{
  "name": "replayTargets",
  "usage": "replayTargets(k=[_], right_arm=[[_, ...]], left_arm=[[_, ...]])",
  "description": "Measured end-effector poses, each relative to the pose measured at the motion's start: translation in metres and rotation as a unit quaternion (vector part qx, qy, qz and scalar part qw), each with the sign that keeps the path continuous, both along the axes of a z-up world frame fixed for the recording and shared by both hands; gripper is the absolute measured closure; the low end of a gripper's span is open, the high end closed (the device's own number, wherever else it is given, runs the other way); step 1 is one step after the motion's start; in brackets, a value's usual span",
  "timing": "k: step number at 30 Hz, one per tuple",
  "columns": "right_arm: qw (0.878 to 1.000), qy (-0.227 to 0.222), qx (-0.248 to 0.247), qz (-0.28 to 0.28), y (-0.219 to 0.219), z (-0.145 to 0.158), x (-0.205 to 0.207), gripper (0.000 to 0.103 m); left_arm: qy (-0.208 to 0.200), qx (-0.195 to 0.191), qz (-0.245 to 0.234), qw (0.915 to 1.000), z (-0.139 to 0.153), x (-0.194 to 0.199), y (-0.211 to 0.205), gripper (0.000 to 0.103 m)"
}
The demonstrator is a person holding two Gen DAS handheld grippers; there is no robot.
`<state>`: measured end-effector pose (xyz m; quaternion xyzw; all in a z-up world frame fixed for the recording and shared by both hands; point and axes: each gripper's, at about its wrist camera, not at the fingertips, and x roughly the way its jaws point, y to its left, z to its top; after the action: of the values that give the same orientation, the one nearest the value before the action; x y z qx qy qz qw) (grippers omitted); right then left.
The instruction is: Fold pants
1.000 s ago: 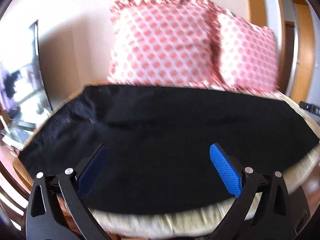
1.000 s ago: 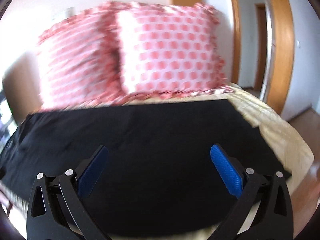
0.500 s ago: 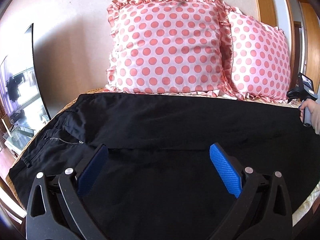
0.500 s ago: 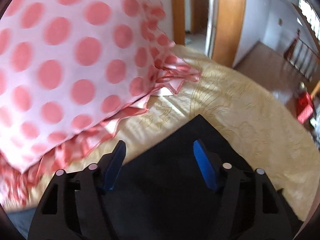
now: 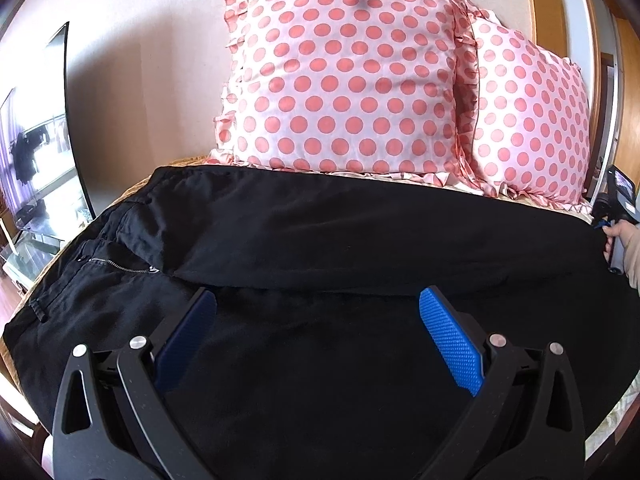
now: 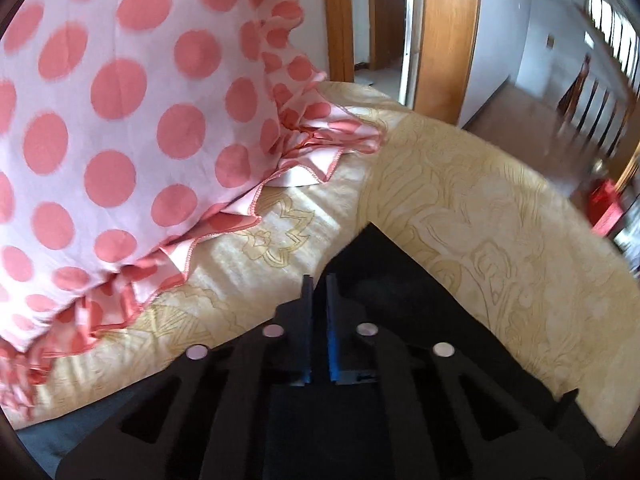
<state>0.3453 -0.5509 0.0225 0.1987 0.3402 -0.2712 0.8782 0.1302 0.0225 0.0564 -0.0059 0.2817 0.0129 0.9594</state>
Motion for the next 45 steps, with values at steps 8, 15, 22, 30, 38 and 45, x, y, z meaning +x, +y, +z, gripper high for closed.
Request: replayTargets(k=[8, 15, 22, 30, 38, 45], right_arm=[[0.993, -0.103, 0.004, 0.05, 0.016, 0.036, -0.085, 0.101], [0.984, -0.154, 0.038, 0.085, 0.035, 0.033, -0.18, 0.101], [0.985, -0.13, 0.086, 0.079, 0.035, -0.015, -0.237, 0.101], [0.961, -0.155, 0.223, 0.059, 0.006, -0.041, -0.248, 0.073], [0.942, -0.201, 0.262, 0.054, -0.003, -0.044, -0.244, 0.059], [0.949, -0.196, 0.241, 0.046, -0.003, -0.043, -0.224, 0.099]], left_arm=[[-0.017, 0.002, 0.006, 0.9998, 0.009, -0.015, 0.007, 0.002], [-0.039, 0.011, 0.005, 0.9992, 0.016, -0.033, 0.006, 0.002], [-0.05, 0.009, 0.012, 0.9987, 0.024, -0.039, 0.009, 0.002], [-0.071, 0.028, 0.025, 0.9968, 0.031, -0.038, 0.01, 0.002], [-0.097, 0.029, 0.032, 0.9943, 0.035, -0.034, 0.015, 0.002], [-0.074, 0.047, 0.027, 0.9958, 0.03, -0.022, 0.016, 0.002]])
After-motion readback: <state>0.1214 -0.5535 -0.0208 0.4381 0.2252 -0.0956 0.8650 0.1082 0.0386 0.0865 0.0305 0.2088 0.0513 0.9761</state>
